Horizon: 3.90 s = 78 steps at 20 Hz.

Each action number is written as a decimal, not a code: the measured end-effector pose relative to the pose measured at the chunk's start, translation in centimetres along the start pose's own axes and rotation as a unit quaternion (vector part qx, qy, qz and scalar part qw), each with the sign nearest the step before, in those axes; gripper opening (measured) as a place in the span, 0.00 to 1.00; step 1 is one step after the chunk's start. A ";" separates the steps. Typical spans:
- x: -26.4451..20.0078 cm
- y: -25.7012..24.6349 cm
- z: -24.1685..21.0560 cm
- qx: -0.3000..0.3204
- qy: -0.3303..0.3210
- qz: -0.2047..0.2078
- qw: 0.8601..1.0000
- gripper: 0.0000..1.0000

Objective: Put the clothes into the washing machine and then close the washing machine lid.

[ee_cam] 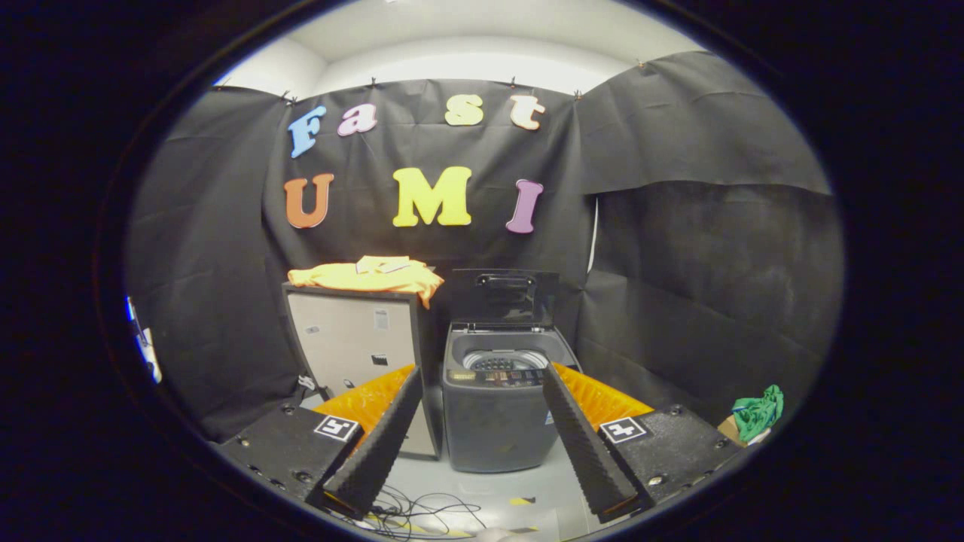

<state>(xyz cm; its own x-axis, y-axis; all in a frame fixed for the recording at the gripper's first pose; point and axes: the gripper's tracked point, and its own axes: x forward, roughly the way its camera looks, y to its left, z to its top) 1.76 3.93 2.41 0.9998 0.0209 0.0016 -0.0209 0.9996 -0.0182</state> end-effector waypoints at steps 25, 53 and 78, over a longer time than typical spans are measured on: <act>26.8 17.8 21.6 0.025 0.014 0.086 0.996 1.00; 45.4 32.0 8.1 -0.017 0.250 0.051 0.967 1.00; 44.8 32.2 8.2 -0.027 0.340 0.109 0.934 0.08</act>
<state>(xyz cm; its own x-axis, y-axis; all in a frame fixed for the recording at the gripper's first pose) 45.82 37.21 10.09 0.7425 0.1889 -0.6427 -0.2418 0.9703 0.0059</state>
